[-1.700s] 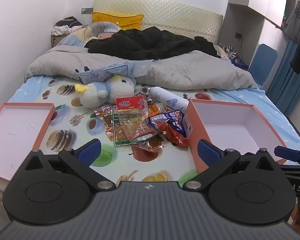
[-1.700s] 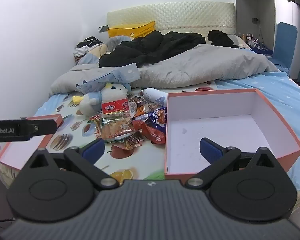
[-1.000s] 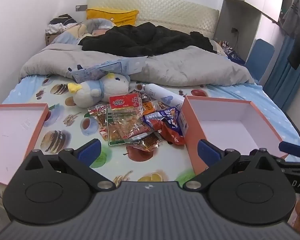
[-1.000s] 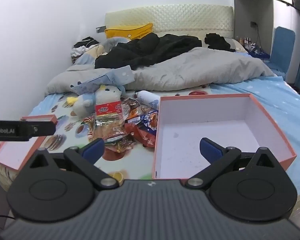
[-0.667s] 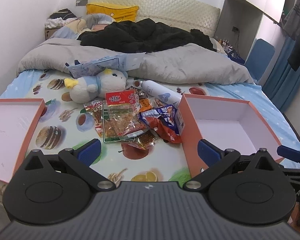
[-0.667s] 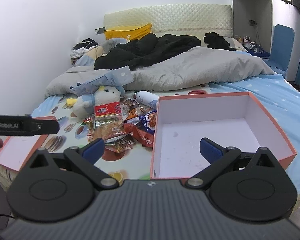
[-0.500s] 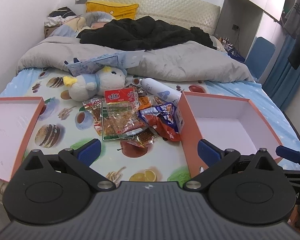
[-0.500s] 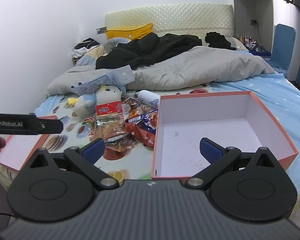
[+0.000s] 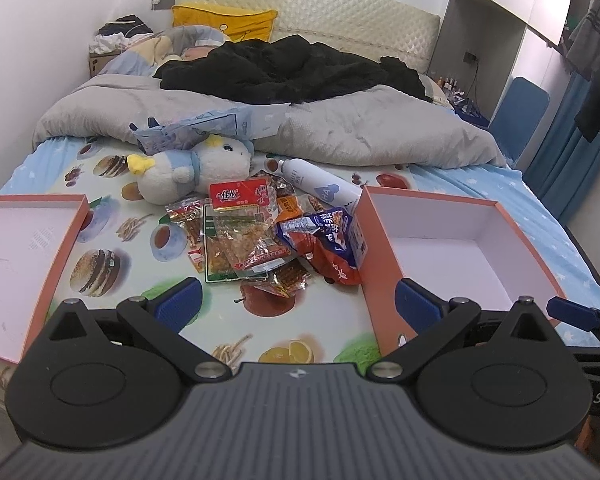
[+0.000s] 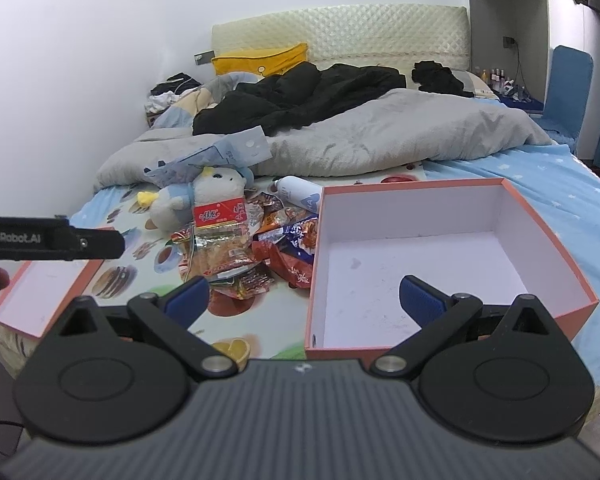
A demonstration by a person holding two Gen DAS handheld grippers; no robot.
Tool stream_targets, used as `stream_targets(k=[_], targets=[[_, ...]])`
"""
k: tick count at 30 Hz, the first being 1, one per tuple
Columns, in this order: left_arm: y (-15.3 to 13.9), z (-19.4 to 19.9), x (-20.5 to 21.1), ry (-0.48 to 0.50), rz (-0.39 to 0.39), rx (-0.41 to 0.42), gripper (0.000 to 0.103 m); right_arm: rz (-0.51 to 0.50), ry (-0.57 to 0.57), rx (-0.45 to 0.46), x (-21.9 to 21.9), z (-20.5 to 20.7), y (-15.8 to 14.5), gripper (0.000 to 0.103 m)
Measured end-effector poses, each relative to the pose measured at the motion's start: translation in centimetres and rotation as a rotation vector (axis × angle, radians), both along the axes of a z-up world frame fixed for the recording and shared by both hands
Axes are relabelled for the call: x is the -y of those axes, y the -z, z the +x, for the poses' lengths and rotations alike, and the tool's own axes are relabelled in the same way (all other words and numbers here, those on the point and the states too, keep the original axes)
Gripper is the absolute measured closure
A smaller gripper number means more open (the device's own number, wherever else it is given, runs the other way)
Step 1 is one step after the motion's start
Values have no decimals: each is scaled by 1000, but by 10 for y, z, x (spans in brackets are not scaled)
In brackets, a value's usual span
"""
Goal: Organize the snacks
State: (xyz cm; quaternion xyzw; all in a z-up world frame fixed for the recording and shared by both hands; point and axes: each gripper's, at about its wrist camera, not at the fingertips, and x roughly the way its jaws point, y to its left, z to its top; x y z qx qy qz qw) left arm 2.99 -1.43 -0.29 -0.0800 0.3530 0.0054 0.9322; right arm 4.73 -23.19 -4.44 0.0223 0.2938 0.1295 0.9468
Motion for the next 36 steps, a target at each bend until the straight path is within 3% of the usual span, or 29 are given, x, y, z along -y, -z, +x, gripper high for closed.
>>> stream_targets(k=[36], targets=[[3, -14, -5, 6, -23, 20, 0, 16, -27, -15, -7, 0, 4, 0]])
